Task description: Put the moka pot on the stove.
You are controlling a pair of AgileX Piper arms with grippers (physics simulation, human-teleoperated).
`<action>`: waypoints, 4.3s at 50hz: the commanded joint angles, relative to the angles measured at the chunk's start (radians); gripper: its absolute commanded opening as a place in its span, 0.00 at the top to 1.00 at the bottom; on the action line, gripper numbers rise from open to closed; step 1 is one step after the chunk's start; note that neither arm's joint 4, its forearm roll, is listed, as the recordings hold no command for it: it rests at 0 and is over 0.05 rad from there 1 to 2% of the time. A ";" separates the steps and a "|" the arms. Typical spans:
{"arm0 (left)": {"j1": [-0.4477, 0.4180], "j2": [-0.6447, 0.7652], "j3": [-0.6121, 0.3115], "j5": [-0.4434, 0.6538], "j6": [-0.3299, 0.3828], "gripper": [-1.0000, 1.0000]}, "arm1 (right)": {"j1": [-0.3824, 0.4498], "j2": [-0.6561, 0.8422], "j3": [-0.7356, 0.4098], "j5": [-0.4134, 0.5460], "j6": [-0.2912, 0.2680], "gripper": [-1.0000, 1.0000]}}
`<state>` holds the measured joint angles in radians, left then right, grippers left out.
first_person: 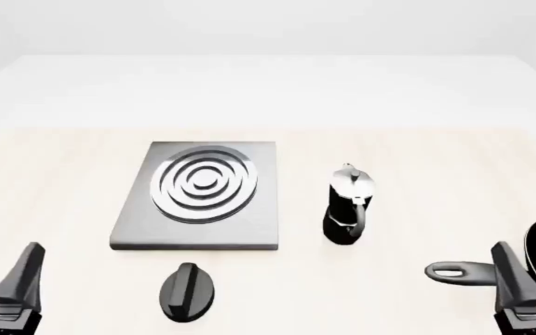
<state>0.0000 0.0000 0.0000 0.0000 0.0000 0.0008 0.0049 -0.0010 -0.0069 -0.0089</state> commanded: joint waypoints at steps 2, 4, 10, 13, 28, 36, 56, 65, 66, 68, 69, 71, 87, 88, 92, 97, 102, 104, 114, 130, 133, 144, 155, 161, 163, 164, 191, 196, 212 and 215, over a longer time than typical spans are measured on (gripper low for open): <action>0.000 0.000 0.000 0.000 0.000 0.00 | -0.001 0.059 -0.002 -0.051 -0.005 0.00; 0.000 0.000 0.000 0.000 0.000 0.00 | -0.001 0.060 -0.003 -0.051 -0.008 0.00; 0.000 0.000 0.000 0.000 0.000 0.00 | 0.032 0.076 -0.007 -0.062 -0.017 0.00; 0.000 0.000 0.000 0.000 0.000 0.00 | 0.057 0.089 -0.009 -0.072 -0.031 0.00; 0.000 0.000 0.000 0.000 0.000 0.00 | 0.155 0.287 -0.013 -0.258 -0.087 0.00; 0.000 0.000 0.000 0.000 0.000 0.00 | 0.191 0.352 -0.014 -0.312 -0.073 0.00; 0.000 0.000 0.000 0.000 0.000 0.00 | 0.280 0.546 0.000 -0.494 -0.054 0.00; 0.000 0.000 0.000 0.000 0.000 0.00 | 0.299 0.627 0.001 -0.563 -0.046 0.00; 0.000 0.000 0.000 0.000 0.000 0.00 | 0.303 0.650 0.001 -0.585 -0.044 0.00; 0.000 0.000 0.000 0.000 0.000 0.00 | 0.307 0.667 0.001 -0.602 -0.043 0.00; 0.000 0.000 0.000 0.000 0.000 0.00 | 0.310 0.681 0.001 -0.616 -0.042 0.00; 0.000 0.000 0.000 0.000 0.000 0.00 | 0.313 0.698 0.001 -0.634 -0.042 0.00; 0.000 0.000 0.000 0.000 0.000 0.00 | 0.342 0.889 0.000 -0.803 -0.030 0.00; 0.000 0.000 0.000 0.000 0.000 0.00 | 0.344 0.906 0.000 -0.819 -0.030 0.00; 0.000 0.000 0.000 0.000 0.000 0.00 | 0.353 0.960 0.000 -0.866 -0.025 0.00; 0.000 0.000 0.000 0.000 0.000 0.00 | 0.363 1.028 -0.002 -0.927 -0.020 0.00; 0.000 0.000 0.000 0.000 0.000 0.00 | 0.360 1.077 -0.002 -0.966 0.010 0.00; 0.000 0.000 0.000 0.000 0.000 0.00 | 0.364 1.094 -0.003 -0.980 0.008 0.00; 0.000 0.000 0.000 0.000 0.000 0.00 | 0.384 1.210 -0.020 -1.069 0.016 0.00; 0.000 0.000 0.000 0.000 0.000 0.00 | 0.396 1.322 -0.046 -1.133 0.019 0.00; 0.000 0.000 0.000 0.000 0.000 0.00 | 0.396 1.340 -0.048 -1.143 0.021 0.00; 0.000 0.000 0.000 0.000 0.000 0.00 | 0.407 1.418 -0.072 -1.180 0.022 0.00; 0.000 0.000 0.000 0.000 0.000 0.00 | 0.402 1.469 -0.089 -1.194 0.024 0.00; 0.000 0.000 0.000 0.000 0.000 0.00 | 0.399 1.503 -0.103 -1.204 0.025 0.00; 0.000 0.000 0.000 0.000 0.000 0.00 | 0.400 1.511 -0.108 -1.204 0.026 0.00; 0.000 0.000 0.000 0.000 0.000 0.00 | 0.400 1.514 -0.111 -1.204 0.027 0.00; 0.000 0.000 0.000 0.000 0.000 0.00 | 0.405 1.598 -0.144 -1.211 0.055 0.00; 0.000 0.000 0.000 0.000 0.000 0.00 | 0.404 1.615 -0.153 -1.212 0.057 0.00; 0.000 0.000 0.000 0.000 0.000 0.00 | 0.416 1.657 -0.175 -1.212 0.061 0.00; 0.000 0.000 0.000 0.000 0.000 0.00 | 0.425 1.676 -0.181 -1.212 0.063 0.00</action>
<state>0.0000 0.0000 0.0000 0.0000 0.0000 0.4146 1.6445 -0.1668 -1.2184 0.0507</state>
